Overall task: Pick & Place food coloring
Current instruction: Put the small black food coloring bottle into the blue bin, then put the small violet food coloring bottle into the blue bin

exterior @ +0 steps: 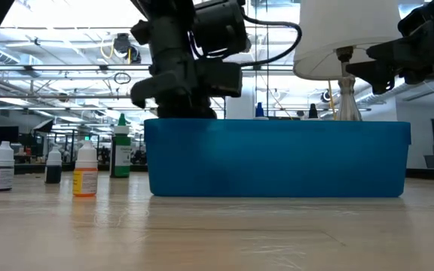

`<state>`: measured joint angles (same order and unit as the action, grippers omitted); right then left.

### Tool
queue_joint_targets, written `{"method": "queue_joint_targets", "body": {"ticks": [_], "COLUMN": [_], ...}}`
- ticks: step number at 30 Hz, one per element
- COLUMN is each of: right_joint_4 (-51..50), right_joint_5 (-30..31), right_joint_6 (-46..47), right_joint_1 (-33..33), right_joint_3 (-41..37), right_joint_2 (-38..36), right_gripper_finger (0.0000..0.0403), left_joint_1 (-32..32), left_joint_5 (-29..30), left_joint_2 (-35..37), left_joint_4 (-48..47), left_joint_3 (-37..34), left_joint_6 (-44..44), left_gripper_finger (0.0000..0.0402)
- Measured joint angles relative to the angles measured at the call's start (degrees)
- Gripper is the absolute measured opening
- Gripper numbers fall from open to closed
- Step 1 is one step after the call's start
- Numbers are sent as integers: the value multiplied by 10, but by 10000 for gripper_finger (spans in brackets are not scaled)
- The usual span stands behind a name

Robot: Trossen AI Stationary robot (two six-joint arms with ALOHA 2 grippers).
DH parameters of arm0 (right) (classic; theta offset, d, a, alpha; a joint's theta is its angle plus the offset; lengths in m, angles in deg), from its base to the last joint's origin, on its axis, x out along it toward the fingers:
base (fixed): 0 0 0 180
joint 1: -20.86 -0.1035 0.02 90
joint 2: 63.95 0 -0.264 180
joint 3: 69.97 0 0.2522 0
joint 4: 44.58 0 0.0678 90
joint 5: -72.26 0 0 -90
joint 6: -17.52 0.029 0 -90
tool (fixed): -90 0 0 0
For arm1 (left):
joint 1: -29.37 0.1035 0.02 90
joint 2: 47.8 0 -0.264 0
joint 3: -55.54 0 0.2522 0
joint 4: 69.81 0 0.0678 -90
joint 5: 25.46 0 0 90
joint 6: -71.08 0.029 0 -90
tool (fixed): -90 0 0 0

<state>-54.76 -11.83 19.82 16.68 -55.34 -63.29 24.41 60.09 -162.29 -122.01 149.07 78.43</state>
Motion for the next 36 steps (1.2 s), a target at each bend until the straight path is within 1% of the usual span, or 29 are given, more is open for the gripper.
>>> {"method": "queue_joint_targets", "body": {"ticks": [6,11,14,17,21,26,29,33,36], "right_joint_4": [-1,0,0,0,0,0,0,0,0], "right_joint_5": [0,0,0,0,0,0,0,0,0], "right_joint_6": [0,0,0,0,0,0,0,0,0], "right_joint_1": [0,0,0,0,0,0,0,0,0], "right_joint_3": [0,0,0,0,0,0,0,0,0], "right_joint_2": [0,0,0,0,0,0,0,1,1], "right_gripper_finger": [263,263,263,263,263,263,263,263,263], "left_joint_1": [2,1,1,0,0,2,1,3,7], "left_joint_5": [0,0,0,0,0,3,25,80,125], "left_joint_2": [1,1,1,1,1,28,51,103,145], "left_joint_4": [5,6,6,6,12,6,-16,-63,-118], "left_joint_3": [0,0,0,0,0,6,6,6,6], "left_joint_6": [-5,-10,-12,-21,-16,-29,-30,-44,-63], "left_gripper_finger": [70,136,164,179,190,199,198,190,185]}}
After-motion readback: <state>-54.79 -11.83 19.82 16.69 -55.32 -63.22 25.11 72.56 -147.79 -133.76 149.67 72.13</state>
